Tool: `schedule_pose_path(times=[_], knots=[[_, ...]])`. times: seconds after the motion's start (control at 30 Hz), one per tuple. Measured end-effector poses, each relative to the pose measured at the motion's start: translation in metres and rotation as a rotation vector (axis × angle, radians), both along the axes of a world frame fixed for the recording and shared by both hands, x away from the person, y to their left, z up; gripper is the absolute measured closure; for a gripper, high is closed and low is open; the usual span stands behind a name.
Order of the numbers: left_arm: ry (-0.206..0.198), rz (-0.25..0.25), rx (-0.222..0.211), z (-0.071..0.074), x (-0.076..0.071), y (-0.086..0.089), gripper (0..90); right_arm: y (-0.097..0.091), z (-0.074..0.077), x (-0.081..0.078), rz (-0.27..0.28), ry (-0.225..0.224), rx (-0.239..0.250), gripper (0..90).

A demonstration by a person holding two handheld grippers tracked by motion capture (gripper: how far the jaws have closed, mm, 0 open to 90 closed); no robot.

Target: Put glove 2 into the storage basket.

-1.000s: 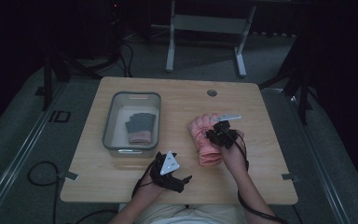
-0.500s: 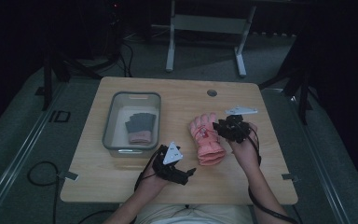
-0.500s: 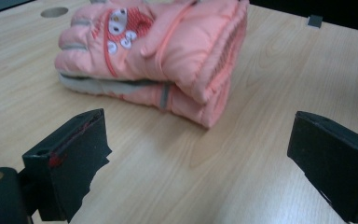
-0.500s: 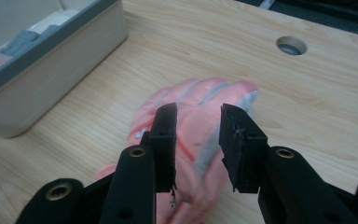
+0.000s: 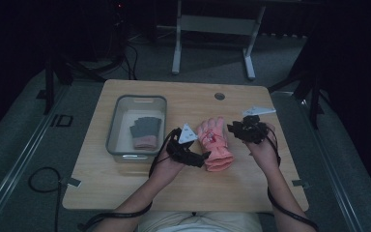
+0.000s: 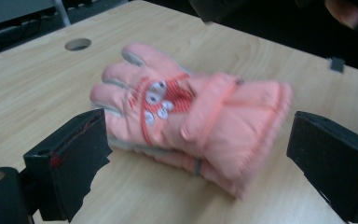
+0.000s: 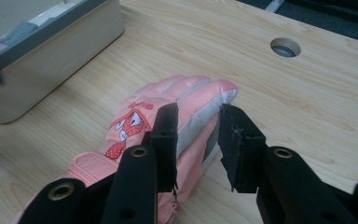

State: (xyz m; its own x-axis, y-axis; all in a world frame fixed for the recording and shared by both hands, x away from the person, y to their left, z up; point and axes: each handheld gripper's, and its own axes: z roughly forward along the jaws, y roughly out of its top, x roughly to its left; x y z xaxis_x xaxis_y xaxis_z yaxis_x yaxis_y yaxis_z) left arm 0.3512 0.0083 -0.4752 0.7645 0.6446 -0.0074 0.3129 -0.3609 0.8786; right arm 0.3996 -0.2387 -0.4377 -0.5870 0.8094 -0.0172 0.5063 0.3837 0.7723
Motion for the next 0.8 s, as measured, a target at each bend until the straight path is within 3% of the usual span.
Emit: schedule_pose_path(times=[0.13, 0.27, 0.37, 0.5, 0.6, 0.77, 0.8], knots=[[-0.043, 0.056, 0.053, 0.000, 0.013, -0.014, 5.8, 0.002, 0.000, 0.001, 0.053, -0.028, 0.008, 71.3], [-0.048, 0.102, 0.043, 0.000, 0.025, -0.022, 14.4, 0.009, -0.002, 0.004, 0.066, -0.023, -0.001, 71.6], [-0.020, 0.123, 0.056, 0.000, 0.036, -0.026, 16.2, 0.016, -0.004, 0.006, 0.074, -0.021, -0.015, 71.4], [0.059, 0.153, 0.058, -0.005, 0.049, -0.026, 23.1, 0.023, -0.009, 0.010, 0.072, -0.014, -0.025, 67.4], [0.138, 0.175, 0.060, -0.015, 0.058, -0.024, 23.2, 0.025, -0.016, 0.013, 0.059, -0.001, -0.033, 63.2], [0.262, 0.201, 0.058, -0.038, 0.067, -0.023, 21.3, 0.024, -0.031, 0.019, 0.037, 0.048, -0.049, 53.4], [0.277, 0.202, 0.066, -0.042, 0.068, -0.024, 21.3, 0.024, -0.036, 0.021, 0.038, 0.079, -0.060, 51.8]])
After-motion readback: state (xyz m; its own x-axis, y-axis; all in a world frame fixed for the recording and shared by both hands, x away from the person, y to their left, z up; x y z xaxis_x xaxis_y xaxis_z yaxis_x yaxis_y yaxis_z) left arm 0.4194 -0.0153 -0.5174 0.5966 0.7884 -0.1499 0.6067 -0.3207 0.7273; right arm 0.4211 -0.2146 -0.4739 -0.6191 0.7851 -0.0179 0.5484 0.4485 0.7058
